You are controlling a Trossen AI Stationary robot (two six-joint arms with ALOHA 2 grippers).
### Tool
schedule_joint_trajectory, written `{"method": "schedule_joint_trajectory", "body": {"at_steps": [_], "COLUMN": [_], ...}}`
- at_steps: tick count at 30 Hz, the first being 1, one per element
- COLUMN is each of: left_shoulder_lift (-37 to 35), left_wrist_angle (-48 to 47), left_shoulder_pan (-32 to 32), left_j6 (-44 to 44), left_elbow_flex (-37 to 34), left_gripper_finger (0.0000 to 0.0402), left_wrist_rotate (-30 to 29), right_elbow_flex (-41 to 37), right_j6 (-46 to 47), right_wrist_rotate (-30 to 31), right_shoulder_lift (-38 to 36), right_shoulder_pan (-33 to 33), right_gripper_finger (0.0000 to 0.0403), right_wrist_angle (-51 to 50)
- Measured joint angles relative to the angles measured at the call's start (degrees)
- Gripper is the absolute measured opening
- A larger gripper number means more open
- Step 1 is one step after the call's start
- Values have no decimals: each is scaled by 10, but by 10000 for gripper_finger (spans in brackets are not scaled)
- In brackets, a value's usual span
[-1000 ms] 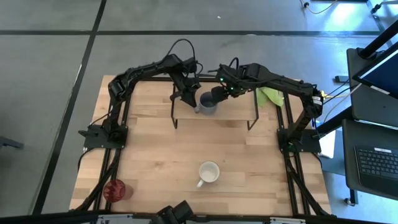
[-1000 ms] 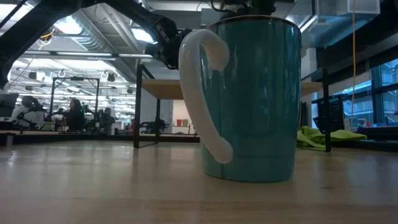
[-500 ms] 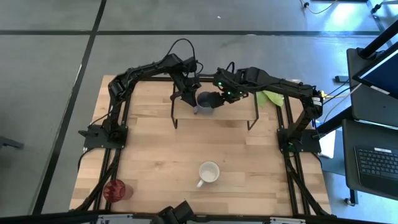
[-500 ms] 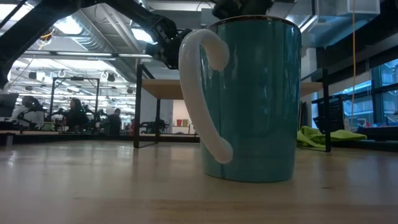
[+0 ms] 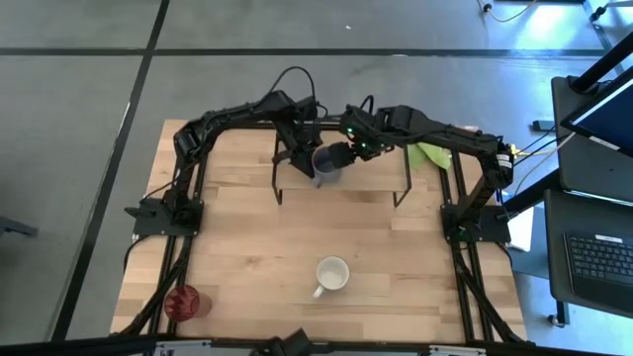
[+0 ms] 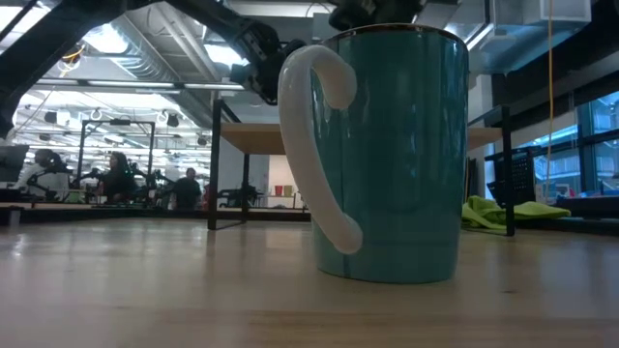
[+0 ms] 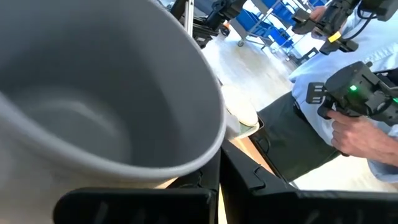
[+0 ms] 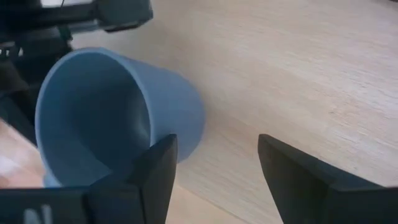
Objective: Stack small to large cups/mugs on shelf
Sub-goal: Put the blue mug on the shelf
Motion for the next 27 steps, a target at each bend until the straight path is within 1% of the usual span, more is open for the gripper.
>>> {"method": "schedule_joint_trajectory", "body": {"at_steps": [9, 20, 27], "left_shoulder_lift": [0, 0, 0], "left_wrist_angle": [4, 7, 7], "left_shoulder_pan": [-7, 11, 20], "left_j6": [-2, -4, -10], "left_elbow_flex": [0, 0, 0], "left_gripper_finger": [1, 1, 1], "left_wrist_rotate": [21, 16, 12], "right_elbow_flex": [0, 0, 0], "right_j6": [-8, -13, -19], "right_wrist_rotate": [3, 28, 29], "right_shoulder_lift": [0, 0, 0], "right_shoulder_pan": [-8, -8, -19], "right_gripper_finger": [227, 227, 227], "right_wrist_angle": [2, 0, -11]}}
